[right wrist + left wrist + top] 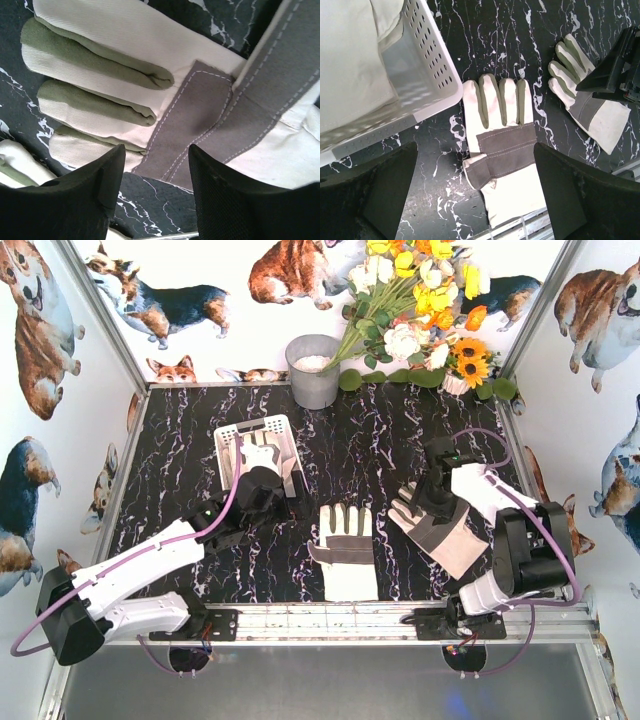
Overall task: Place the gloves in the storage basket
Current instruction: Adjust the glove at the center of the board.
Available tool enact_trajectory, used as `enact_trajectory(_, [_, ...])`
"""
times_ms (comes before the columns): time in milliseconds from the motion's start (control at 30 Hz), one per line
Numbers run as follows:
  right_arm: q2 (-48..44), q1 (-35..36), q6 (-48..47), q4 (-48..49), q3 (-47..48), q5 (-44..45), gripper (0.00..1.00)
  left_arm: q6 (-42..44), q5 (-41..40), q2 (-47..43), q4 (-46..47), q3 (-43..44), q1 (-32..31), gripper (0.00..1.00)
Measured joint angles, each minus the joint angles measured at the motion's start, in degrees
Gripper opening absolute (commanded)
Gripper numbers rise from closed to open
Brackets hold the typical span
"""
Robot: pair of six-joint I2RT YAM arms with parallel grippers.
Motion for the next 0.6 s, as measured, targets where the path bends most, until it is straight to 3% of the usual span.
enact_trajectory(233, [3.0, 0.0, 2.3, 3.5, -0.9, -3.1, 0.51, -0.2, 0.0, 0.0, 0.0, -0.1, 0.1, 0.94])
enact_trajectory(600, [4.2, 0.0, 15.6, 7.4, -1.4, -2.2, 0.51, -1.6, -0.1, -3.7, -0.5, -1.9, 0.1, 0.95])
